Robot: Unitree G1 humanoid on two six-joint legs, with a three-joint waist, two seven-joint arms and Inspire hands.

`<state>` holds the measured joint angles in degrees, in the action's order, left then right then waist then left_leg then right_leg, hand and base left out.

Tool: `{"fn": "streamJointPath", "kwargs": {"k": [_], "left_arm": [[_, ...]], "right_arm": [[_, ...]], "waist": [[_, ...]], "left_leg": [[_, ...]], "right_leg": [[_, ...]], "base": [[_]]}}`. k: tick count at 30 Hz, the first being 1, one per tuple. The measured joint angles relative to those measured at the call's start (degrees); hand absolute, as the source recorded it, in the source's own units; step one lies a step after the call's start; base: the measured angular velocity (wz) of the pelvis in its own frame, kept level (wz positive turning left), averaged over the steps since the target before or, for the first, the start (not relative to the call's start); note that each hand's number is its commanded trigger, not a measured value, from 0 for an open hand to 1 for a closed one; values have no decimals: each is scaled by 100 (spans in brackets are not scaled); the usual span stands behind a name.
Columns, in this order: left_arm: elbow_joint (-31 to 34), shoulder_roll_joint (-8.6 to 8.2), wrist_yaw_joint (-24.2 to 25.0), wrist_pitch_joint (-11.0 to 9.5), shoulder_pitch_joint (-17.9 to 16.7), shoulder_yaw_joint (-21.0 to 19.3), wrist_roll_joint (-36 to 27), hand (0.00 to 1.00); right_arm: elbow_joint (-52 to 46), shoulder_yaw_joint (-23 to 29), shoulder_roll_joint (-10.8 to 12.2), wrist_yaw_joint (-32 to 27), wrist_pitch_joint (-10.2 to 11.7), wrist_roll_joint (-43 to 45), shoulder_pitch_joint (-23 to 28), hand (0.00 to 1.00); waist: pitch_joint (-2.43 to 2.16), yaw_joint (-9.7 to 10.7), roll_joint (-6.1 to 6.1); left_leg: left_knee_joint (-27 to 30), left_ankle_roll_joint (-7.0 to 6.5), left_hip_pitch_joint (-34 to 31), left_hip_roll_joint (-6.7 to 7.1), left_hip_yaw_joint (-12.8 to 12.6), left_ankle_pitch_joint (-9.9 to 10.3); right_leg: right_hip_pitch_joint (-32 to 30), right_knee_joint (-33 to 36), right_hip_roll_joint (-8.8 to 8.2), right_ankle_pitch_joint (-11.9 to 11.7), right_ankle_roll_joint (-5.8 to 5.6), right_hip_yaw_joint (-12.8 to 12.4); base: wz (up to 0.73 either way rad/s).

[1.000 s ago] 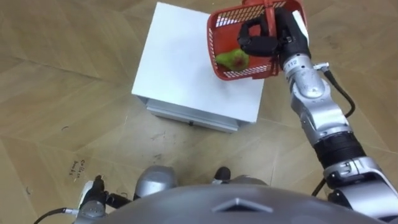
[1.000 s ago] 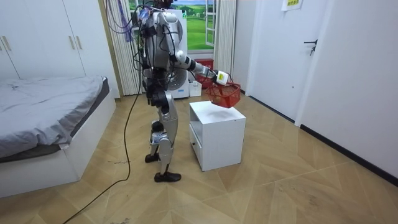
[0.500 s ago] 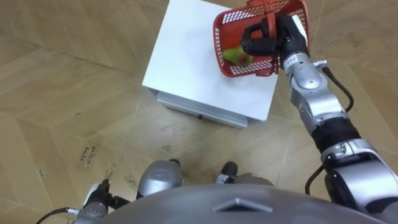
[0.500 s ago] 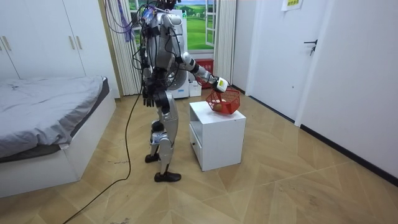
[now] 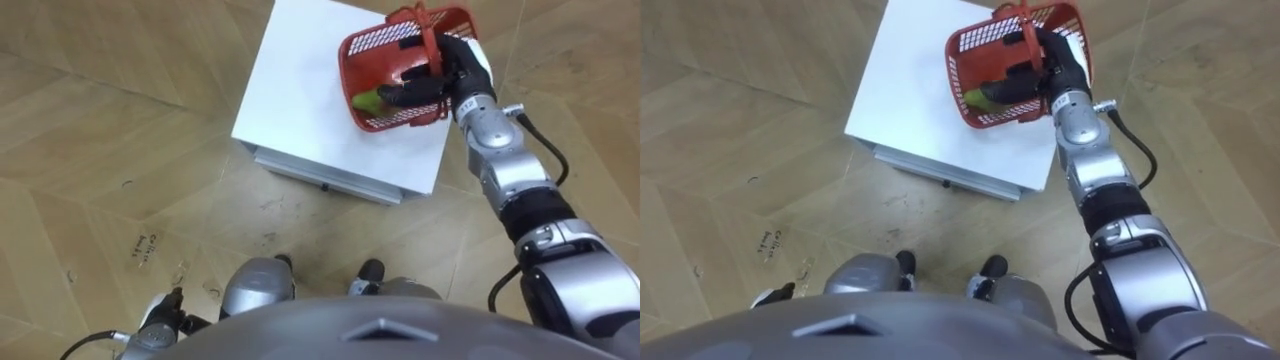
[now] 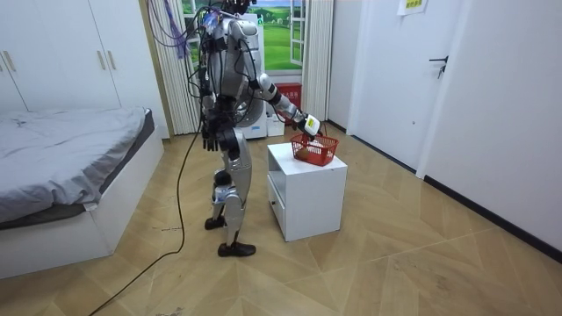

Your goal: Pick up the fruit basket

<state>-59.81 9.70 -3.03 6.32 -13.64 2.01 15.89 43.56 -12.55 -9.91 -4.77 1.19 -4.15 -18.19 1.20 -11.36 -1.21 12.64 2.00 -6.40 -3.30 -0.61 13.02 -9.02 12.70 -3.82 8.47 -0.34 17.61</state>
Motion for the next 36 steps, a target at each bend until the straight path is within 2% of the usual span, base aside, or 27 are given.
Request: {"fn": "streamJointPath", "kwargs": {"k": [6, 24, 32, 36], "left_arm": [[23, -2, 0, 7, 0, 5, 1, 0], [17, -2, 0, 7, 0, 2, 2, 0], [-5, -26, -8, 43, -2, -26, 2, 0], [2, -26, -24, 43, -2, -81, -2, 0]], "right_arm": [[84, -2, 34, 54, 0, 82, 18, 0], [83, -2, 35, 63, -1, 228, 97, 0], [-2, 3, 34, 59, -1, 199, 136, 0], [-543, 43, 29, -29, 0, 224, 286, 0]], "waist": [[10, 10, -20], [-2, 7, -39], [-35, 3, -89], [-70, 47, -142]], "left_leg": [[4, 0, -2, 5, 32, 0], [12, -2, 5, 4, 106, -1], [10, -4, 125, 3, 75, -2], [11, -4, 153, 1, 32, -2]], "right_leg": [[27, -1, -7, 0, -1, 45], [84, -1, -10, 0, -1, 122], [155, -3, 5, 0, -1, 11], [153, -4, 12, -3, -4, -29]], "base": [[4], [2], [-4], [-6]]}}
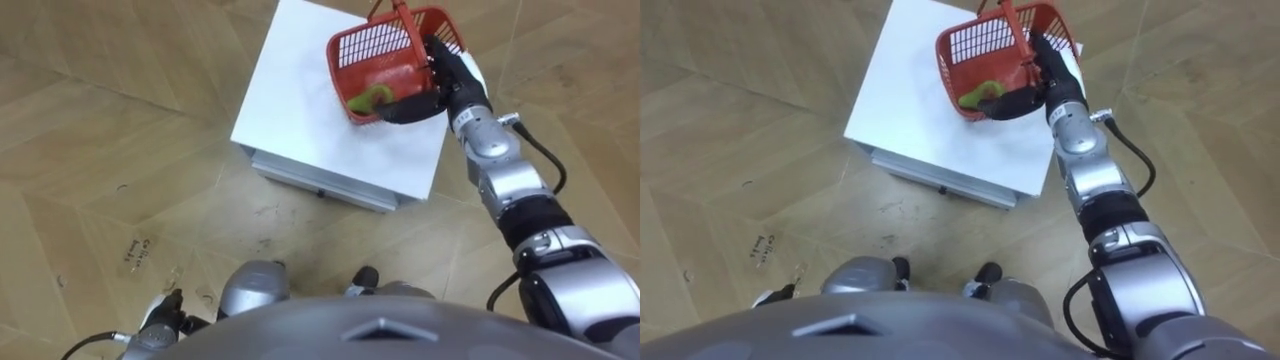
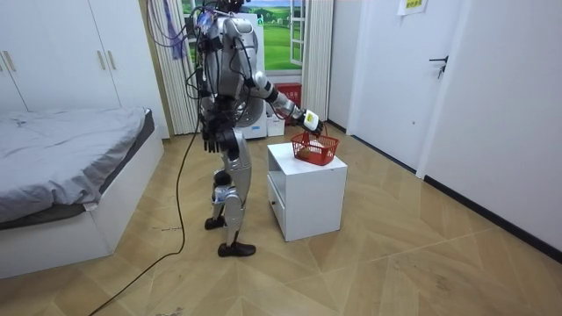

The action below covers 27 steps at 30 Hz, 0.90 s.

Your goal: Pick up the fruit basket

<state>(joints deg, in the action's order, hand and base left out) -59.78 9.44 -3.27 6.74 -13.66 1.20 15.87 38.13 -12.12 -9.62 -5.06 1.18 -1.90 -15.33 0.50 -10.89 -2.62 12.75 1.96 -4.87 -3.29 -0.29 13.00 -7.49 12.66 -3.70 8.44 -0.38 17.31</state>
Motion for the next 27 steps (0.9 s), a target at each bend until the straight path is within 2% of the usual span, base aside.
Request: {"fn": "streamJointPath", "kwargs": {"k": [6, 10, 16, 18, 22, 27], "left_arm": [[20, 1, -103, -25, -12, -78, -1, 0], [31, 3, -139, -74, -43, -164, 1, 0], [74, -2, -138, -129, -44, -384, 2, 0], [72, -6, -132, -139, -54, -436, 1, 0], [72, -56, -134, -126, -177, -558, 0, 0], [212, -64, -179, -83, -262, -560, 4, 0]], "right_arm": [[-784, 47, -23, -113, 11, -30, 234, 0], [-1434, 122, -38, -99, 16, 77, 804, 0], [-1685, 718, -51, -164, 30, 217, 1041, 0], [-1706, 882, -62, -172, 128, 214, 1103, 0], [-1701, 1037, -57, -173, 136, 216, 1333, 0], [-1617, 1129, -47, -179, 136, 230, 1814, 0]], "waist": [[-19, 162, -24], [-31, 305, -30], [-29, 473, -24], [-29, 534, -22], [-38, 615, -8], [-39, 801, -2]], "left_leg": [[-2, 0, 110, -4, -105, 0], [-5, 0, 214, -1, -145, 0], [-2, -13, 263, -7, -274, -7], [-5, -14, 304, -9, -285, -8], [-51, -14, 445, -22, -436, -8], [-73, -15, 496, -17, -452, -8]], "right_leg": [[84, 1, -2, -15, -24, -32], [157, 13, -4, -17, -27, -91], [107, 99, -1, -29, -22, -204], [131, 95, 15, -41, -22, -250], [177, 96, 32, -58, -21, -370], [223, 67, 46, -69, -36, -429]], "base": [[-5], [-6], [-11], [-7], [-17], [-3]]}}
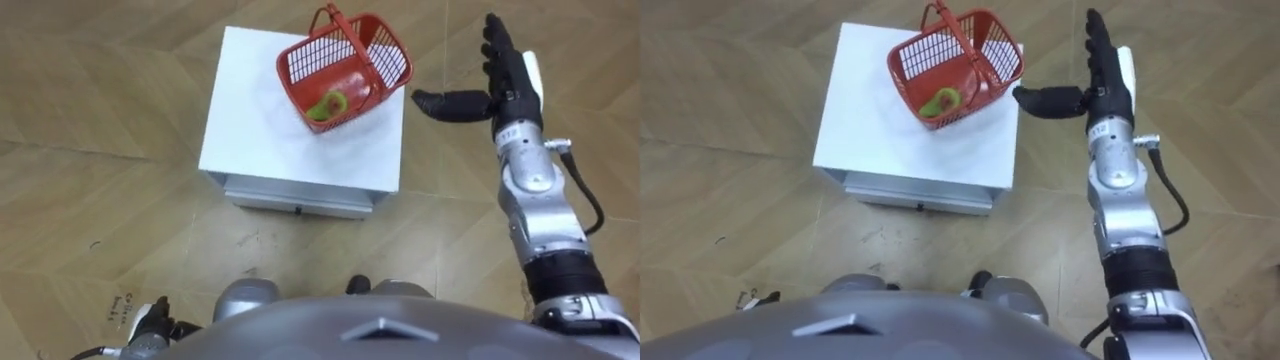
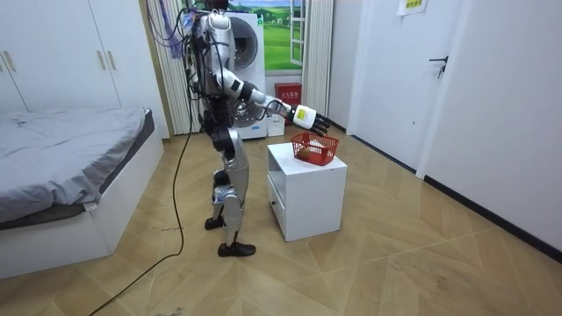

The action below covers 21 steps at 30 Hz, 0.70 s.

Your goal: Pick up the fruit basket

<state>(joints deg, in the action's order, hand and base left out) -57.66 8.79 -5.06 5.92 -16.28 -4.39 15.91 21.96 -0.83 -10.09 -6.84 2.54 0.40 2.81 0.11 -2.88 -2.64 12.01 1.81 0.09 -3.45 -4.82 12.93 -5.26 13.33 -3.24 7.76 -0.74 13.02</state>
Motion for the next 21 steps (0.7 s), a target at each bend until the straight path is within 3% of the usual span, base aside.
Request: {"fn": "streamJointPath", "kwargs": {"k": [4, 10, 21], "left_arm": [[70, -8, -236, -44, -16, -5, -6, 0], [39, -45, -450, -169, -17, -97, -7, 0], [39, -142, -414, -212, -8, -450, 198, 0]], "right_arm": [[1308, 64, -7, -185, 60, 91, 132, 0], [2648, 288, -10, -322, 72, 119, 568, 0], [4179, 553, 116, 8, 108, -5, 883, 0]], "waist": [[-27, 95, 12], [-27, 142, 14], [-12, 161, 73]], "left_leg": [[-94, -1, 168, -2, -53, 0], [-156, -1, 391, 10, -125, 0], [-273, -12, 567, -3, -130, 8]], "right_leg": [[161, -67, 21, 0, -18, -52], [339, -114, 35, 22, -50, -160], [481, -173, 69, 21, -57, -188]], "base": [[-3], [-8], [-1]]}}
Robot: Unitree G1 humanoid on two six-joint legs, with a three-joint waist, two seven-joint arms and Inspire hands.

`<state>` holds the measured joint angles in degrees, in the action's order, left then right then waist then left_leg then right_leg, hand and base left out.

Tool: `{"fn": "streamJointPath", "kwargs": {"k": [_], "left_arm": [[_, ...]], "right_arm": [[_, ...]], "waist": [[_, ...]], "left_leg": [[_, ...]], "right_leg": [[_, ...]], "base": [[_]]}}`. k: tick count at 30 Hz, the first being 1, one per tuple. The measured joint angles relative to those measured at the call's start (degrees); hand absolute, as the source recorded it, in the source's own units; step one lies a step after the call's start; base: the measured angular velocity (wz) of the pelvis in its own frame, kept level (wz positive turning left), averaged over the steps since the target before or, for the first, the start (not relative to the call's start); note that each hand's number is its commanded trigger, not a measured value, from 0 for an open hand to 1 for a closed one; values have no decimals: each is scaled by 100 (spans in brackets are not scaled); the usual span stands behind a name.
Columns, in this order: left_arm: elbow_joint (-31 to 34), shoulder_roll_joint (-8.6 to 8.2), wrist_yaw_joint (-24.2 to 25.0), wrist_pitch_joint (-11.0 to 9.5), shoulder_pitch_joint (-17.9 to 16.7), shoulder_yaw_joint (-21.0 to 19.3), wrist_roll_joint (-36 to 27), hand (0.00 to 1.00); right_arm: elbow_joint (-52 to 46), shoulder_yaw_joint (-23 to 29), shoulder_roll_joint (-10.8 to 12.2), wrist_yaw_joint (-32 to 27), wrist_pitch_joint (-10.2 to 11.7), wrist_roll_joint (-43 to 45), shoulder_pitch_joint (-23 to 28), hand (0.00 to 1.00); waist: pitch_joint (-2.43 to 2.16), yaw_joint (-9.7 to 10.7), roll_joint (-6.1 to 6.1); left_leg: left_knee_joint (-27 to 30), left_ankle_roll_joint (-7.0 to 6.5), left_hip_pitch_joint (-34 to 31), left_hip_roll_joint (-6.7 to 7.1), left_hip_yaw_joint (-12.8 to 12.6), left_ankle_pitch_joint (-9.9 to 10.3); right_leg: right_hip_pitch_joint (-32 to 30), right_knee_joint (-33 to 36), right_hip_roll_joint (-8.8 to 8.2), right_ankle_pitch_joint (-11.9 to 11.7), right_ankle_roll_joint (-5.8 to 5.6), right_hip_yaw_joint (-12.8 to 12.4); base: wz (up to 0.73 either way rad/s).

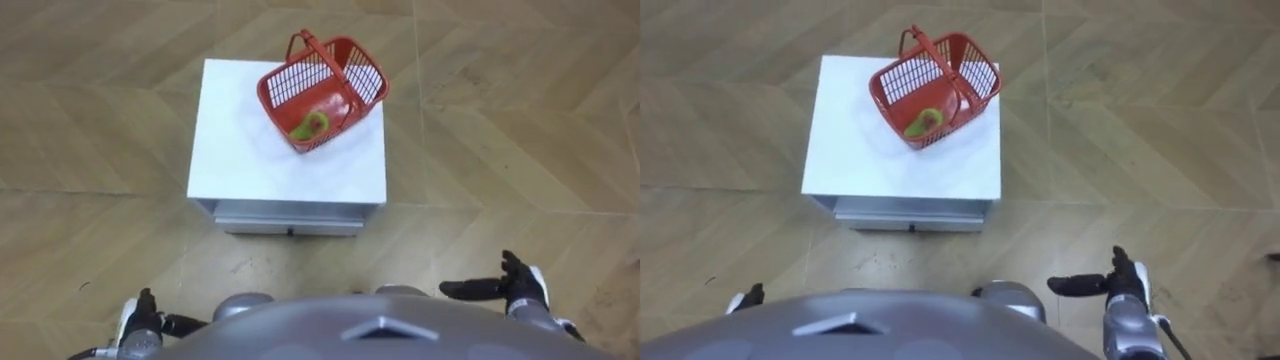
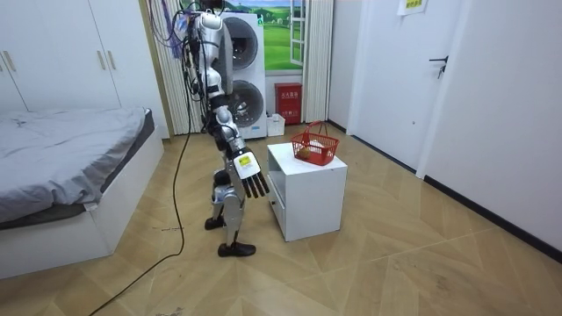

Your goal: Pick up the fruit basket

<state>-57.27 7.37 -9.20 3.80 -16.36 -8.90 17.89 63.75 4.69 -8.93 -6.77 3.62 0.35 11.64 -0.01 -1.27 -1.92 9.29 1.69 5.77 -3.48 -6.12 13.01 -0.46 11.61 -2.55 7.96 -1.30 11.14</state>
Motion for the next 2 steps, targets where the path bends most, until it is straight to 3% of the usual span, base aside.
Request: {"fn": "streamJointPath", "kwargs": {"k": [2], "left_arm": [[3, 2, 24, 56, -1, -11, 69, 0]], "right_arm": [[187, -1, 14, 19, -10, -7, 21, 0]], "waist": [[-4, -17, 14]], "left_leg": [[-4, -1, 2, -5, 1, 1]], "right_leg": [[-1, 4, 6, -6, 2, 6]], "base": [[0]]}}
